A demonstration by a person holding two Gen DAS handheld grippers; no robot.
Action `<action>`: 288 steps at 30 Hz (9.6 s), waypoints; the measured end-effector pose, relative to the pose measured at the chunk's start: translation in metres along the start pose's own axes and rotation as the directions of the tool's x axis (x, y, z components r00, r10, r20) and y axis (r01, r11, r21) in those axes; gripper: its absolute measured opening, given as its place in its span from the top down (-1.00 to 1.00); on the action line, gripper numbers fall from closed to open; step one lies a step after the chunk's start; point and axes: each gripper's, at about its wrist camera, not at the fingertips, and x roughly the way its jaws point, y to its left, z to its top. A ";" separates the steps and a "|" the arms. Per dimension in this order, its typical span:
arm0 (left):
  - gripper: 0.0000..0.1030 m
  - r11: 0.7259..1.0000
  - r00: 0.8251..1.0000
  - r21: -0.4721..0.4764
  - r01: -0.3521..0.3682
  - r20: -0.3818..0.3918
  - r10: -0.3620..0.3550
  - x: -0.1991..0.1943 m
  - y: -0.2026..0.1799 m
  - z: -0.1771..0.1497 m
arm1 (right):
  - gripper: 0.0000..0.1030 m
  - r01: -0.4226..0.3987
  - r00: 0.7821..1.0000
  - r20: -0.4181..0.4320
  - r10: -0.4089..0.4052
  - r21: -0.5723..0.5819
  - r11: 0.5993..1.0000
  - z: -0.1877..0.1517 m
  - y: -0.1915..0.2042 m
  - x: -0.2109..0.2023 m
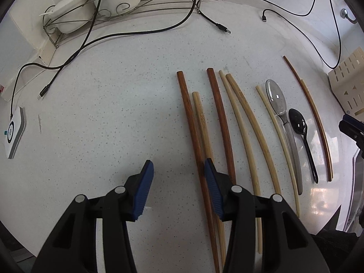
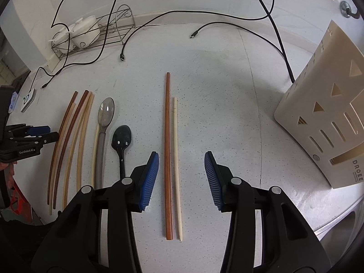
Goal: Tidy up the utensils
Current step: 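Lower the left tool toward a dark brown chopstick while the right tool lowers toward a pale chopstick, then close the left tool on the dark brown chopstick while the right tool closes on the pale chopstick, then lift both held chopsticks upright and carry them over the beige utensil holder, then open the left tool dropping its chopstick into the holder while the right tool releases its chopstick, then move both open tools away from the holder back toward the counter utensils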
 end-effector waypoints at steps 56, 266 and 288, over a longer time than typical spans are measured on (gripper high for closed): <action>0.88 0.994 0.997 0.087 -0.067 0.027 0.065 -0.017 -0.011 0.007 | 0.92 -0.005 0.987 -0.160 -0.013 -0.110 0.994 0.017 0.023 0.044; -0.77 0.996 0.643 -0.043 -0.077 0.761 0.082 -0.207 -0.017 -0.004 | -0.57 0.201 0.556 0.712 -0.429 0.386 0.901 -0.031 -0.065 -0.184; -0.77 0.998 0.822 -0.022 -0.065 0.566 0.066 -0.141 -0.014 -0.021 | -0.42 0.167 0.754 0.591 -0.285 0.247 0.954 -0.048 -0.033 -0.120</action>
